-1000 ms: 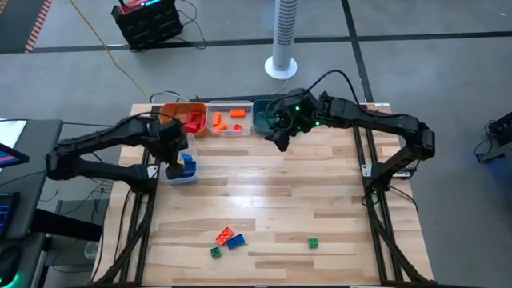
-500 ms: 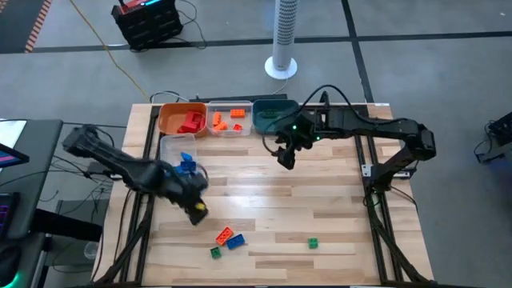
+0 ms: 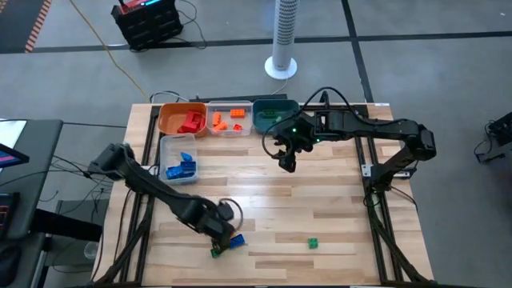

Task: Sort blocks
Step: Put the orange game piece into the top transparent bin

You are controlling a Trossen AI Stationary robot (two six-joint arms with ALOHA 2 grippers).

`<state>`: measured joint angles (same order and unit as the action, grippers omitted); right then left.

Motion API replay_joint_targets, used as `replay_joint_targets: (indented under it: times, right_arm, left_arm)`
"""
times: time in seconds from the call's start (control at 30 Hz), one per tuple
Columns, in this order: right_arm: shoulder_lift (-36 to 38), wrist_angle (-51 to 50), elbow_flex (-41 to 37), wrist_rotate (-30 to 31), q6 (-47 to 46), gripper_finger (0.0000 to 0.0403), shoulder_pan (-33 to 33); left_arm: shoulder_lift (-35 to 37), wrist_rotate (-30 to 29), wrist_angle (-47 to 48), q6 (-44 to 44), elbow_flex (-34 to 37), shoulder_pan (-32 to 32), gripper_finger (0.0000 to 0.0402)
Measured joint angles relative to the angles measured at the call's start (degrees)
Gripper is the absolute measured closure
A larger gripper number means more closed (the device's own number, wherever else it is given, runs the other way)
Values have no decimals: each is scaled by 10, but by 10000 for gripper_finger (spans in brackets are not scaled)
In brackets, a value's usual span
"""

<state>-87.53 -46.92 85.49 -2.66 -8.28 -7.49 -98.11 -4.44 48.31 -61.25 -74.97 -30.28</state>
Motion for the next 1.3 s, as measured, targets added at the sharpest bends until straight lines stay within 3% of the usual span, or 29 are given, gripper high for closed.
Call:
replay_joint_targets:
  times: [0.13,0.33,1.0,1.3]
  right_arm:
    - [0,-2,0,0,11,149,4]
    - [0,-2,0,-1,15,149,4]
    - [0,-2,0,-3,13,149,3]
    - [0,-2,0,-3,13,149,3]
  left_arm:
    - [-55,28,1,1,-28,-10,171]
    - [-60,23,-8,-33,-37,-15,171]
    - [-60,39,-119,-33,77,-1,171]
    - [-60,18,-100,-13,100,22,171]
